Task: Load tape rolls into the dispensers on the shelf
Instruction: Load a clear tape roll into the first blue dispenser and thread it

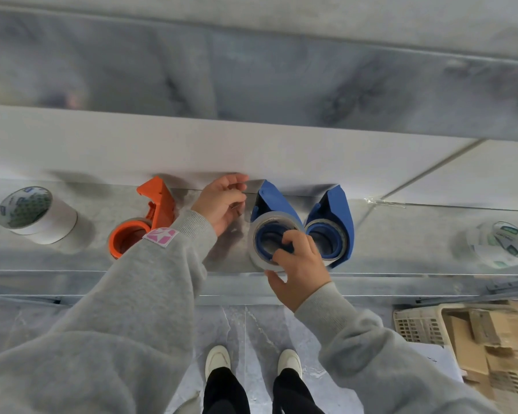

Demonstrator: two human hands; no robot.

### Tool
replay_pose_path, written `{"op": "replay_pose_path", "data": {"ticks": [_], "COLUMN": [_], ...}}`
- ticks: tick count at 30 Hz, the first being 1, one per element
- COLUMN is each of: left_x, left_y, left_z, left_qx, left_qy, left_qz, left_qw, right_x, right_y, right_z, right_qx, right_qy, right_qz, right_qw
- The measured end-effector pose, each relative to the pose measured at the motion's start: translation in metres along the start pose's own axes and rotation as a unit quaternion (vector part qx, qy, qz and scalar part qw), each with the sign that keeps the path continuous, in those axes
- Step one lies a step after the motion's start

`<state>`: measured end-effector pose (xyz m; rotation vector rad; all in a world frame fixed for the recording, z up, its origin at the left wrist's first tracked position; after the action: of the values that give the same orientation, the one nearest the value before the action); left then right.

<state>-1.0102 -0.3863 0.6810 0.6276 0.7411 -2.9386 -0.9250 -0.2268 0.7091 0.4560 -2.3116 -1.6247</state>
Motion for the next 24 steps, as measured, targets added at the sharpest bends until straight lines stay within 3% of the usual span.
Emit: {"op": "replay_pose_path", "data": {"ticks": [9, 15, 19, 24], "left_x": [0.002, 0.004, 0.004, 0.002], "left_y": [0.005, 0.011, 0.016, 0.018], "left_z": [-0.002, -0.018, -0.014, -0.008], "left_qx": [0.046, 0.091, 0.102, 0.095], "left_qy": [0.03, 0.062, 0.056, 0.047], "left_qz": [0.02, 0.025, 0.047, 0.045], "left_qw": [0.998, 0.994, 0.992, 0.993], "right_x": [0.003, 0.013, 0.022, 0.041], "right_y": [0.0, -0.014, -0.001, -0.009], "right_z": [-0.001, 0.021, 0.014, 0.007], "right_qx": [-0.082, 0.007, -0.021, -0.079], "right_qy": [-0.014, -0.129, -0.124, -0.13], "right_qz": [0.011, -0.121, -0.081, -0.137], "right_qw": [0.996, 0.984, 0.989, 0.979]}}
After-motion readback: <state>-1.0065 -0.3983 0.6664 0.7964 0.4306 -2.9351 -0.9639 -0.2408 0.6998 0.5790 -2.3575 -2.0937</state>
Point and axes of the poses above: each hand's wrist, its own x-axis towards the middle knuckle, its own y-axis out of the back of the hand, z = x × y, the point moved 8 cm from there along x, towards the middle knuckle, and after that the axes turned 5 degrees about -z, right-handed, at the moved point
